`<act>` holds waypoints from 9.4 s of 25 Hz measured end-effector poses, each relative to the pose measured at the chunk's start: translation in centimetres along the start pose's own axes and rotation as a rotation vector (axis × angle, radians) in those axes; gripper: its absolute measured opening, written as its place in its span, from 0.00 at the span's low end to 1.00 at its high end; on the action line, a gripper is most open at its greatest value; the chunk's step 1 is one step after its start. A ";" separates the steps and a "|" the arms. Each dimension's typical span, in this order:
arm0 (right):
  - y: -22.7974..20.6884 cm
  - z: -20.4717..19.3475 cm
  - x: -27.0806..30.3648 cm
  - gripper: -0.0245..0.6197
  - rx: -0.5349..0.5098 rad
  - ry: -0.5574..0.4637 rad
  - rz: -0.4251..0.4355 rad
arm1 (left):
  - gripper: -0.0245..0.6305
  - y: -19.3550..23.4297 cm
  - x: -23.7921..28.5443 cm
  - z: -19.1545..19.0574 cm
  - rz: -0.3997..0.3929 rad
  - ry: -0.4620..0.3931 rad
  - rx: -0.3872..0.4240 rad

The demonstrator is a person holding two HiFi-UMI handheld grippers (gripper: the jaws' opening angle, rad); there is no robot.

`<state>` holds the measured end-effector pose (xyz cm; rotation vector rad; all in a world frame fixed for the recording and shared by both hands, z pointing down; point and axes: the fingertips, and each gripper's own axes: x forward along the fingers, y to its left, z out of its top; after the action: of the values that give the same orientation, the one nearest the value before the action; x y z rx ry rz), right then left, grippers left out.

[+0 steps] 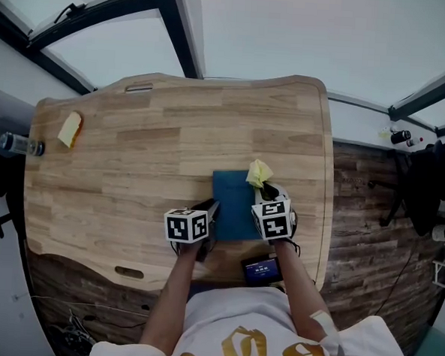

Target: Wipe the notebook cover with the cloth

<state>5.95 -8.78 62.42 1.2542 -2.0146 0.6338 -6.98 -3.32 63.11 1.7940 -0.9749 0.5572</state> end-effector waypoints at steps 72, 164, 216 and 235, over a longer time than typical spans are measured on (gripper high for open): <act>11.6 -0.8 0.1 0.10 -0.208 0.059 0.348 | 0.12 0.2 -0.2 0.3 -0.045 -0.009 -0.086; 7.8 -6.3 -4.9 0.10 -0.224 0.147 0.285 | 0.12 0.2 -0.3 0.3 -0.039 -0.015 -0.089; 1.6 0.2 0.7 0.10 -0.141 0.042 0.067 | 0.12 0.3 -0.2 0.4 -0.047 -0.014 -0.094; 7.1 1.5 2.0 0.10 -0.255 0.059 0.184 | 0.12 0.2 -0.2 0.4 -0.042 -0.014 -0.091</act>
<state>-1.53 -7.99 62.59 0.8992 -2.1002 0.4733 -7.28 -3.63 62.89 1.7351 -0.9547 0.4676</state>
